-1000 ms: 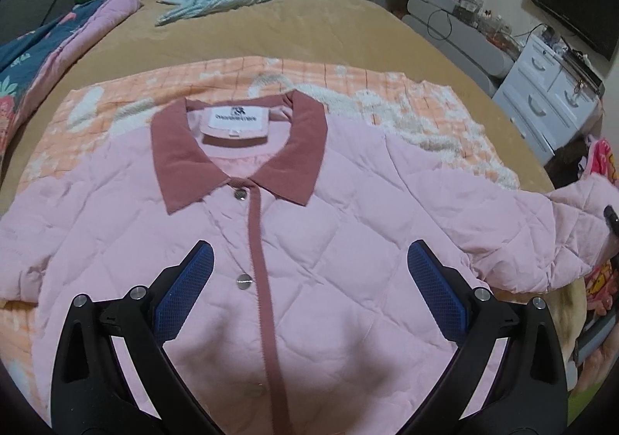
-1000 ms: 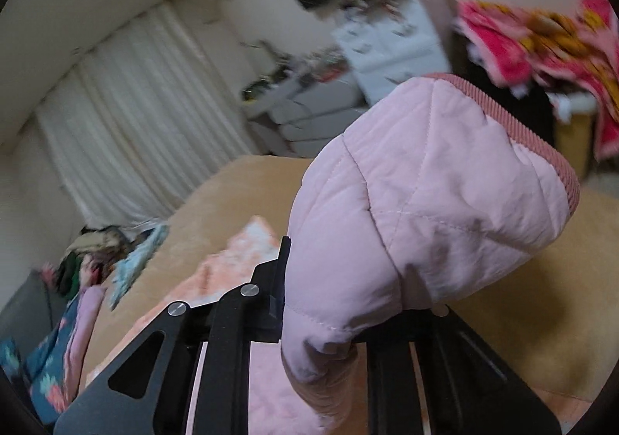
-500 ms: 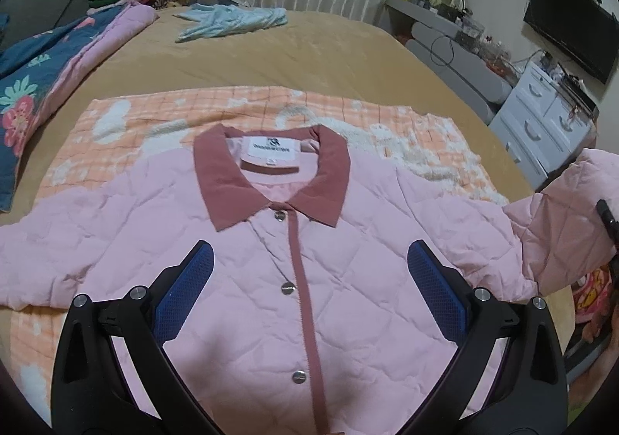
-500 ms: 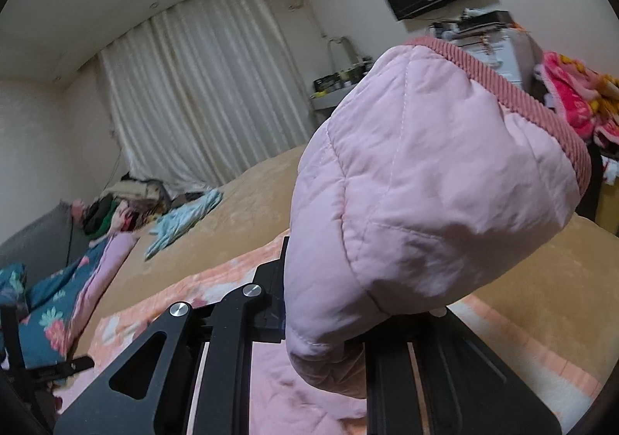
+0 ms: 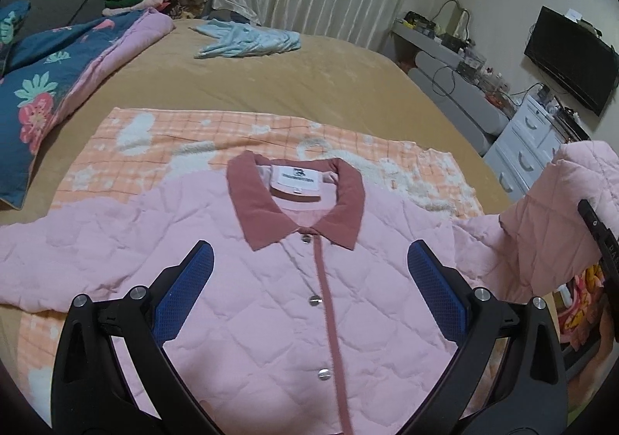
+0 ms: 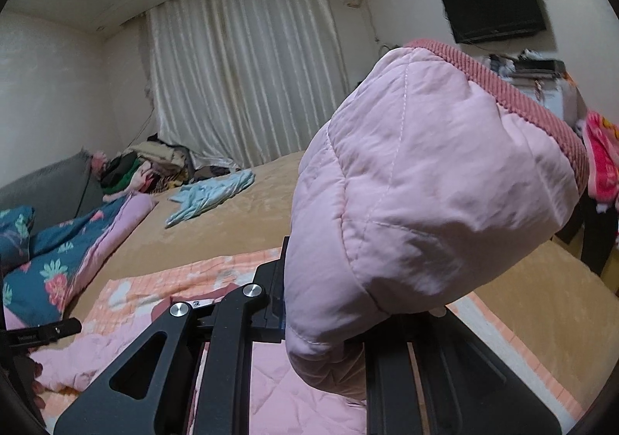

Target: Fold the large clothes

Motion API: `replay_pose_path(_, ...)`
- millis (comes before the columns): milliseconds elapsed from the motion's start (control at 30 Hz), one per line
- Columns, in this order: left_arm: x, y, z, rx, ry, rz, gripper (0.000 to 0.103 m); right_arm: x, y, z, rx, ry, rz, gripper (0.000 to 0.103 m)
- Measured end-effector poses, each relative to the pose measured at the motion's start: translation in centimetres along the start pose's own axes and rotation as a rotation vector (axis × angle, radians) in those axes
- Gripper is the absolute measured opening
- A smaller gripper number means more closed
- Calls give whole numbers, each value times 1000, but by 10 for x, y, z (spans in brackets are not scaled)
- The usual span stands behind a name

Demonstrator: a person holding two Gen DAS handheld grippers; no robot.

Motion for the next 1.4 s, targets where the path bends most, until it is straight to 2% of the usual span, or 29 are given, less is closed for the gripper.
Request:
replay_pose_path(467,-10,74,-7,-88,6,14,94,17,93,-19,-115,44,87,14)
replay_pose_path(833,-11,109,-23,-161,25,-14,94,32,156,-55,-194,93,182,14)
replay_pose_path(1233,-14,131,-37,-266,9,-122,94,47,212,-107,-297,162,249,15)
replay_pose_path(1400,-10,144,-47,-362,10,-176,94,55,232,-137,-354,211,274,16)
Point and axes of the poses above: each gripper's, at about its wrist camera, not at the fingertips, and x roughly the way its jaws point, y to its left, z to its top, the point moved 6 cm from there along x, roughly the way its jaws point, and after that the axes turned 8 degrees about -y, right-handed, at the moved point
